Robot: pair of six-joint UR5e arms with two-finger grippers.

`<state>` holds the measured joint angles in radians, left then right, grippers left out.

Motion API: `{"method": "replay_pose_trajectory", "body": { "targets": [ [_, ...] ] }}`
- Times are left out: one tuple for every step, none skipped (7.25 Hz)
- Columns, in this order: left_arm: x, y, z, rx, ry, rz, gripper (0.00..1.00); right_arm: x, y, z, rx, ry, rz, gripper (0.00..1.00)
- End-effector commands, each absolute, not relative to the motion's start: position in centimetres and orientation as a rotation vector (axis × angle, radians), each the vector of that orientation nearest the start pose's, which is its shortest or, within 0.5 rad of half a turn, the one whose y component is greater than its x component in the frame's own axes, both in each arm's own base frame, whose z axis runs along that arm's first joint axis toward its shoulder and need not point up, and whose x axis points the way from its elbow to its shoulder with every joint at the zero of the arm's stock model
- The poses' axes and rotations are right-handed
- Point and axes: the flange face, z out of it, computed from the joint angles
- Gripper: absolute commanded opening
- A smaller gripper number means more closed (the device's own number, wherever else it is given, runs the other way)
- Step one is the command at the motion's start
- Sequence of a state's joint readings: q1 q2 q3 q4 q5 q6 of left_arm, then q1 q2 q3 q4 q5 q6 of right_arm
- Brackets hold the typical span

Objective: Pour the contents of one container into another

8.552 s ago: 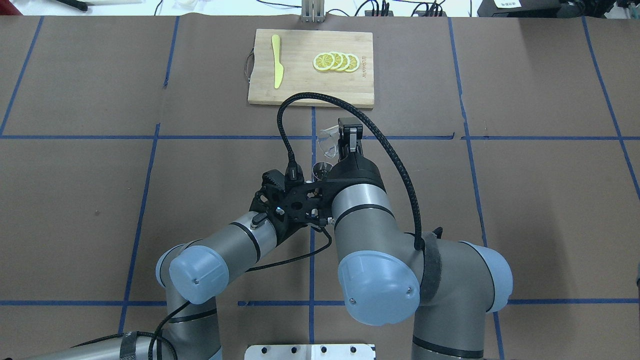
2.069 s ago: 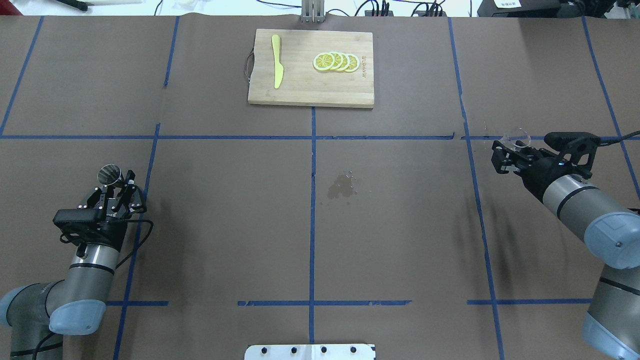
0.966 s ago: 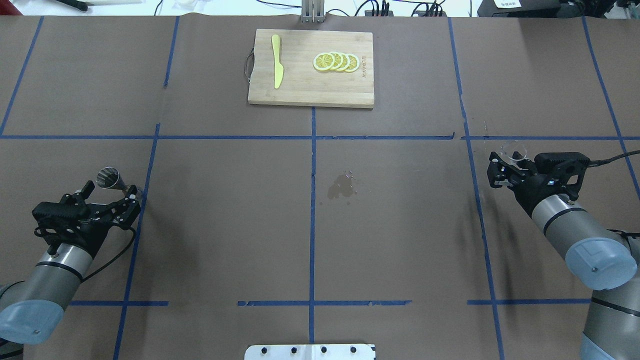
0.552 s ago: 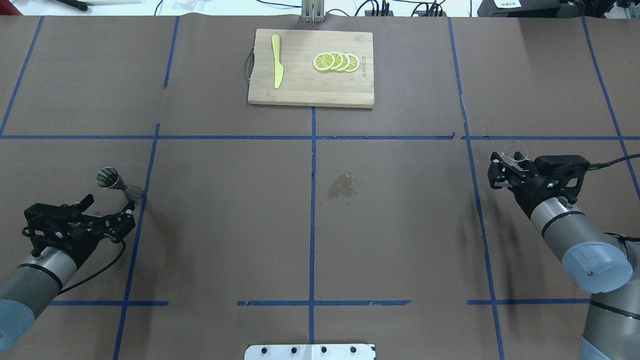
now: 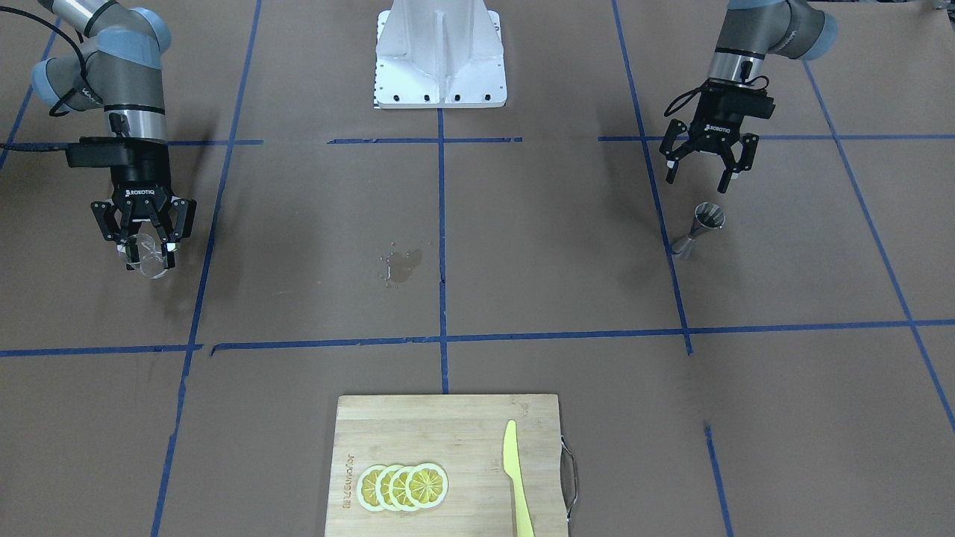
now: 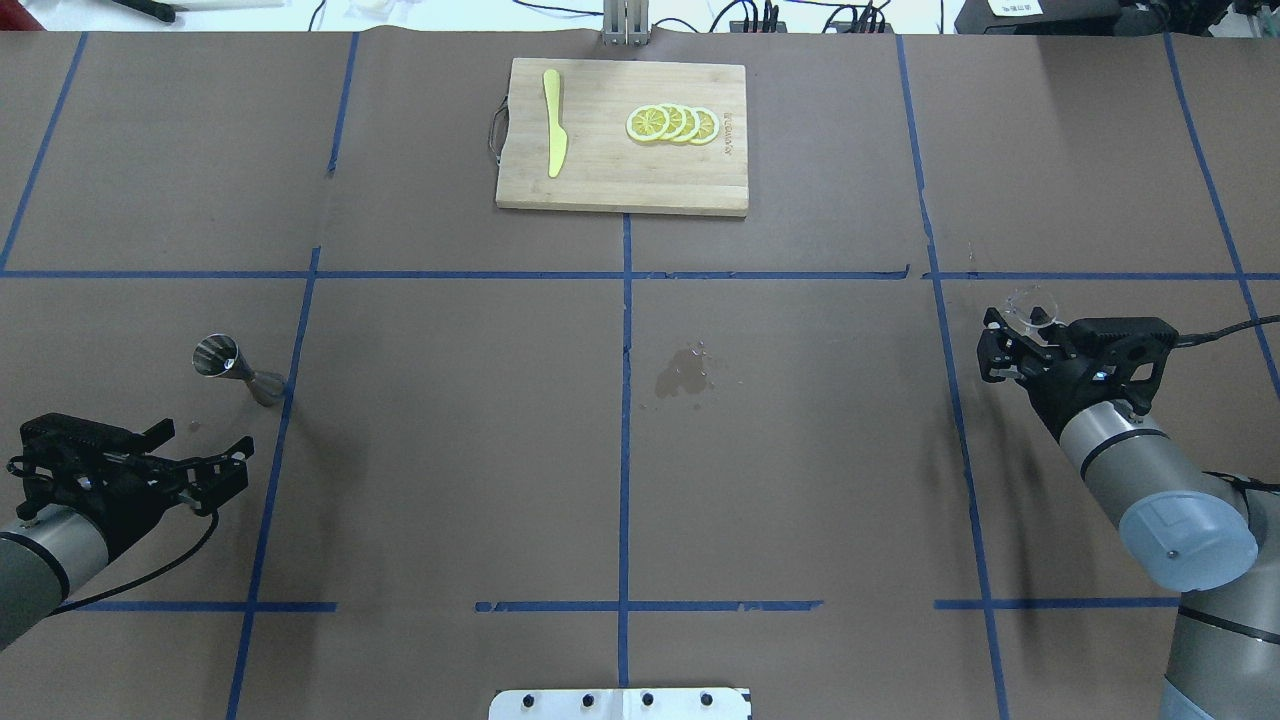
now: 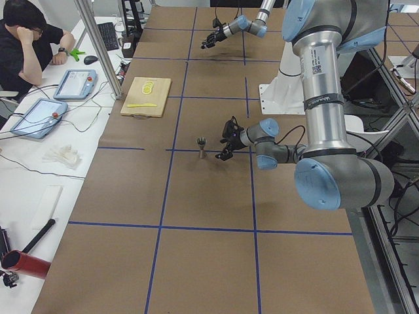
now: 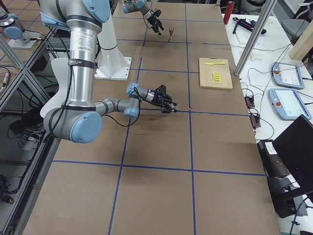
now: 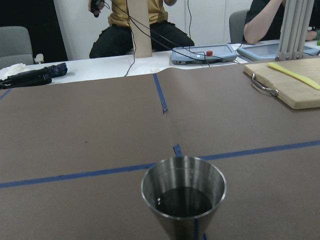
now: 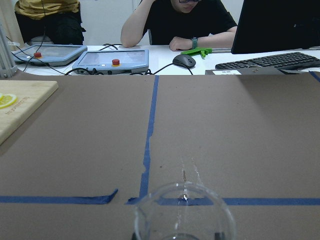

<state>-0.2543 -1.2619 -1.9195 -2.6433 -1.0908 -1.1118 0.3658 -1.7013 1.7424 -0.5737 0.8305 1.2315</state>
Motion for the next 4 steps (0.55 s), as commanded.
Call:
{"method": "replay_pose_trajectory", "body": {
  "targets": [
    [31.90,-27.68,47.94,0.752,0.874,-0.038,1.00,-36.74,-32.83,52.37,0.972,-0.713,0.405,0.00],
    [31.67,-27.90,47.75,0.750,0.876,-0.042,1.00,-37.20,-32.32,52.44,0.968,-0.718,0.394,0.00],
    [31.59,-27.93,47.52,0.747,0.881,-0.041,1.00,-37.43,-32.10,52.75,0.964,-0.715,0.386,0.00],
    [31.23,-28.23,47.27,0.738,0.889,-0.035,1.00,-37.64,-31.95,52.76,0.962,-0.717,0.382,0.00]
  ]
}}
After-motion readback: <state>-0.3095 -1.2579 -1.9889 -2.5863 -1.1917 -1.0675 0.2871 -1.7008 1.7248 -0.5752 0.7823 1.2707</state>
